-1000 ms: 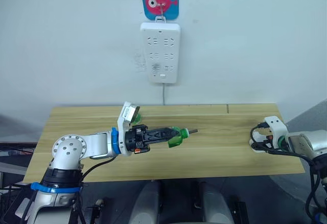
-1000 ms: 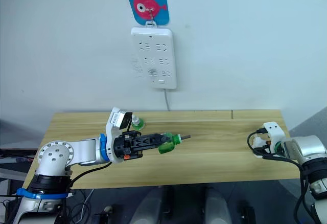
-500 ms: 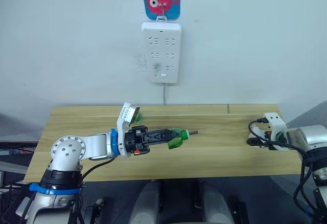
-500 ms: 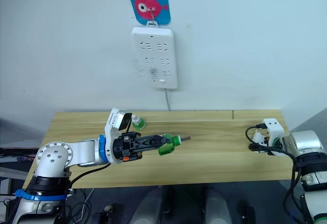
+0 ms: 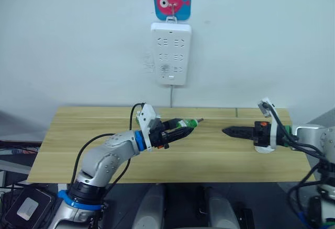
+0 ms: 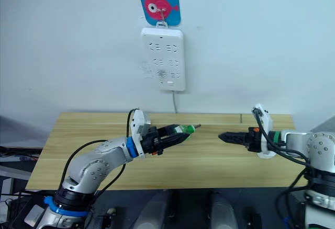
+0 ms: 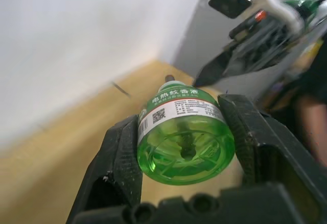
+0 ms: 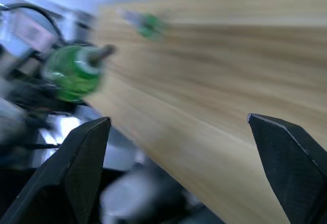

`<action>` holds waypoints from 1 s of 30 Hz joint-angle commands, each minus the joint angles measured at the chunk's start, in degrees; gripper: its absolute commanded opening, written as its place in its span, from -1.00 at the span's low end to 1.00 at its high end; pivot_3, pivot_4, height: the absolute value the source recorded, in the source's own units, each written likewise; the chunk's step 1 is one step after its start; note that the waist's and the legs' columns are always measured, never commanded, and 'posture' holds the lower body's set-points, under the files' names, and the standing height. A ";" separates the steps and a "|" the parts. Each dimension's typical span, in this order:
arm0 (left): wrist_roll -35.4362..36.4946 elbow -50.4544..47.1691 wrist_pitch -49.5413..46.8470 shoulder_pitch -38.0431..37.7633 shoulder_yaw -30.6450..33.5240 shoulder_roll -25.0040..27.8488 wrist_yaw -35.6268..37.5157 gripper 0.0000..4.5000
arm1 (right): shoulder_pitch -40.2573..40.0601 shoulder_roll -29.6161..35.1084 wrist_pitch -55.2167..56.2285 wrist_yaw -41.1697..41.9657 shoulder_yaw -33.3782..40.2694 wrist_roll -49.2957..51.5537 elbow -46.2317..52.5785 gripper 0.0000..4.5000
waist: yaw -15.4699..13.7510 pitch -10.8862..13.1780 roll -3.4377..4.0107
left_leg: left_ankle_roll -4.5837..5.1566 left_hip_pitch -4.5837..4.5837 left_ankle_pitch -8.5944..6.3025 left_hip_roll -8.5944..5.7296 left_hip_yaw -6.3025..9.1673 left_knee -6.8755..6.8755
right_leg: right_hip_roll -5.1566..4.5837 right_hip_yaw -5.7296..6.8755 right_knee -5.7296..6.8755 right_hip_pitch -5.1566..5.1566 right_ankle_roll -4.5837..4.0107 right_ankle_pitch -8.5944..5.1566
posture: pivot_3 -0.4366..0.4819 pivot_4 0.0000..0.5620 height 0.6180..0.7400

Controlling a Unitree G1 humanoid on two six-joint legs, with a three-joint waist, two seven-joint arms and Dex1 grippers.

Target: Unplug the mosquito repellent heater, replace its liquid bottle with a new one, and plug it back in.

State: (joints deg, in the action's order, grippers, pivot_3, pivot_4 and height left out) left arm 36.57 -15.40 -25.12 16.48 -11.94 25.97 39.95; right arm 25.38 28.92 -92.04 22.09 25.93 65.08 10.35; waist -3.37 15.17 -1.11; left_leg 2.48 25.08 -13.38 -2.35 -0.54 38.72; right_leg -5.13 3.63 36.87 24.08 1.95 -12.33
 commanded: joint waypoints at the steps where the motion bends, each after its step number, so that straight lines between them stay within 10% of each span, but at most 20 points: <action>1: -10.39 -0.99 11.96 0.12 -2.25 -0.83 2.02 0.02 | 0.48 -2.16 0.84 -12.07 3.61 17.10 0.45 0.99 | -0.12 -0.02 0.03 | 0.01 0.00 -0.01 -0.01 0.00 0.00 | 0.00 0.00 0.00 0.00 0.00 0.00 | 0.20 -0.29 1.00; 6: -21.02 3.84 25.39 0.52 -4.17 -1.81 3.40 0.02 | -4.66 1.86 21.31 -36.07 -8.27 46.76 2.98 0.99 | 0.12 -0.05 0.07 | 0.06 0.00 -0.02 -0.01 -0.01 -0.04 | -0.01 0.01 0.02 0.01 0.00 0.00 | 0.18 -0.29 1.00; 24: -22.87 4.21 28.11 2.73 -3.40 -7.08 4.74 0.02 | -5.95 -1.02 37.50 -46.13 -17.55 47.92 9.75 0.99 | 1.23 -0.05 0.07 | 0.12 -0.01 -0.03 0.02 0.01 0.03 | 0.12 0.05 0.12 -0.01 0.06 0.00 | 0.10 -0.26 1.00; 30: -22.70 4.02 27.61 2.40 -2.98 -7.51 4.41 0.02 | -6.99 -2.20 37.70 -45.32 -16.89 47.92 10.49 0.24 | 1.45 -0.05 0.07 | 0.12 -0.01 -0.03 0.02 0.04 0.03 | 0.14 0.06 0.12 -0.01 0.06 0.00 | 0.11 -0.25 1.00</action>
State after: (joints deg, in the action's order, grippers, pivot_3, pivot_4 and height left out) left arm 13.70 -9.33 1.71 18.80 -15.49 18.87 44.43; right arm 18.70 26.93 -55.18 -23.87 7.84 111.50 18.31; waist -1.92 15.12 -1.04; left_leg 2.60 25.07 -13.41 -2.33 -0.50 38.75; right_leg -4.99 3.68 37.00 24.07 2.01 -12.33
